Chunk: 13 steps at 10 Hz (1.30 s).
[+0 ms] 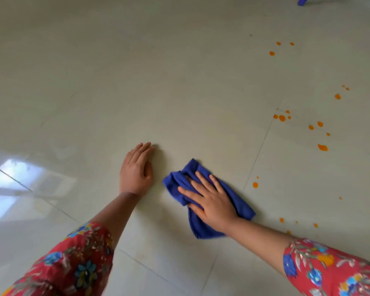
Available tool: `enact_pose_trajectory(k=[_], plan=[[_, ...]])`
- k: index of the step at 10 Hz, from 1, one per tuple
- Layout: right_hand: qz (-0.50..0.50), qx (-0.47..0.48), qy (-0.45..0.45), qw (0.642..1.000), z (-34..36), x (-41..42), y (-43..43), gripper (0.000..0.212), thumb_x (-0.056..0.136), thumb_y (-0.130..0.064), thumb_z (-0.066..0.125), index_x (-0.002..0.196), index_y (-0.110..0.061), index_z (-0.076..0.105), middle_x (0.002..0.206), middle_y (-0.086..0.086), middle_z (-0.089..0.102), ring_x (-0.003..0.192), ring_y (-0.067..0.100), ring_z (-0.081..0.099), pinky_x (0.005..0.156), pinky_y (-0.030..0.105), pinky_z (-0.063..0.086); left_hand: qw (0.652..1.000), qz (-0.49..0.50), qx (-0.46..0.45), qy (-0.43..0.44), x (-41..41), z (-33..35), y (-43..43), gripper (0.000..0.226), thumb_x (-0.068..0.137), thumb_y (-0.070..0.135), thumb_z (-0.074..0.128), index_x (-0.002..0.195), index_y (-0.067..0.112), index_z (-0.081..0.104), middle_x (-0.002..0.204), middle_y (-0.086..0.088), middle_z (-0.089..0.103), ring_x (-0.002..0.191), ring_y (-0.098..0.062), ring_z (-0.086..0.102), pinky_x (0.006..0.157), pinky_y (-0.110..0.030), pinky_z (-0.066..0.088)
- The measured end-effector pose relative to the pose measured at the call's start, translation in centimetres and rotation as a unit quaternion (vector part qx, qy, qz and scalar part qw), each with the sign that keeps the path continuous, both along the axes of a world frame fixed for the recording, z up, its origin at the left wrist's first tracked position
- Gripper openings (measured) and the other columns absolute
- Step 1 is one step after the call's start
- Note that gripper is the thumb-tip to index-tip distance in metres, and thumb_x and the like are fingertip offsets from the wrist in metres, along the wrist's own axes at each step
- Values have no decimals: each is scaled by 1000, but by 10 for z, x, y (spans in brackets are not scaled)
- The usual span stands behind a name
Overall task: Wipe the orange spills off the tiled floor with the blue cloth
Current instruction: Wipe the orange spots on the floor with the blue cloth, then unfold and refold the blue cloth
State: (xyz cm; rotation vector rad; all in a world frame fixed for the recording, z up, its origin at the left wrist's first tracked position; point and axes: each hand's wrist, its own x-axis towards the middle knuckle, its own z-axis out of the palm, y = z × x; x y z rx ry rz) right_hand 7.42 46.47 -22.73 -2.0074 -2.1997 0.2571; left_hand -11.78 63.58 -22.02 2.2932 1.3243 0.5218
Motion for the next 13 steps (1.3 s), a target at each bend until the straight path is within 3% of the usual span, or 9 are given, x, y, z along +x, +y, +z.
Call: enact_pose_trajectory(k=[2, 3, 4, 5, 7, 8, 10, 11, 13], plan=[[-124, -52, 306, 942, 30, -18, -61, 27, 95, -32, 51, 118, -26, 63, 129, -2, 63, 127, 4, 50, 117, 33, 26, 995, -1, -74, -63, -9, 21, -86, 38, 87, 14, 44, 119, 16, 65, 132, 5, 59, 124, -12, 49, 105, -17, 34], [-320, -147, 626, 696, 86, -16, -60, 35, 102, -32, 43, 126, -14, 59, 124, 2, 65, 101, 6, 64, 98, 34, 49, 973, 69, -180, -126, -3, 39, -119, 28, 92, 11, 50, 114, 22, 65, 119, 7, 64, 111, -8, 57, 87, 0, 33], [-355, -141, 772, 508, 117, 7, -66, 35, 105, -30, 30, 110, -14, 61, 113, 4, 68, 82, 8, 64, 71, 23, 53, 901, 129, -366, -194, 18, 63, -145, 23, 100, 22, 47, 113, 15, 65, 109, 2, 68, 106, -17, 63, 81, -14, 44], [-306, -48, 837, 451, 137, 14, -76, 44, 101, -5, 20, 66, -25, 38, 60, -8, 32, 50, 5, 39, 49, 17, 40, 846, 123, -459, -243, 45, 94, -169, 50, 103, 44, 29, 108, 12, 67, 111, 1, 70, 104, -13, 64, 90, -29, 45], [-390, -55, 815, 425, 119, 47, -118, 25, 107, -26, 28, 94, -26, 50, 91, -4, 61, 81, 11, 63, 70, 24, 52, 814, 67, -480, -320, 75, 135, -190, 26, 100, 32, 45, 102, 20, 68, 95, 6, 75, 93, -10, 68, 89, -30, 50], [-377, -64, 857, 345, 131, 64, -122, 43, 99, -50, 36, 117, -18, 58, 122, 11, 65, 119, 25, 55, 103, 40, 40, 836, 50, -407, -364, 79, 146, -184, 19, 99, 19, 50, 98, 6, 64, 86, -1, 69, 83, -13, 64, 76, -28, 52], [-343, -92, 833, 425, 143, 78, -128, 34, 88, -23, 47, 116, -14, 65, 116, 10, 69, 106, 26, 66, 88, 40, 51, 851, 119, -393, -329, 91, 155, -172, 21, 98, 27, 51, 87, 9, 53, 81, -3, 53, 79, -18, 51, 71, -33, 44], [-338, -75, 821, 454, 144, 78, -126, 32, 95, -23, 40, 112, -15, 66, 109, 5, 71, 104, 22, 65, 88, 34, 47, 897, -4, -282, -340, 90, 171, -173, 25, 94, 32, 53, 81, 11, 48, 73, 8, 47, 69, -7, 44, 62, -19, 39], [-379, -85, 686, 615, 138, 70, -124, 23, 68, -23, 61, 88, -13, 64, 83, 1, 68, 81, 21, 62, 71, 28, 48, 942, -127, -182, -251, 94, 170, -166, 37, 92, 43, 45, 85, 7, 44, 69, 11, 41, 64, -8, 37, 59, -24, 34]])
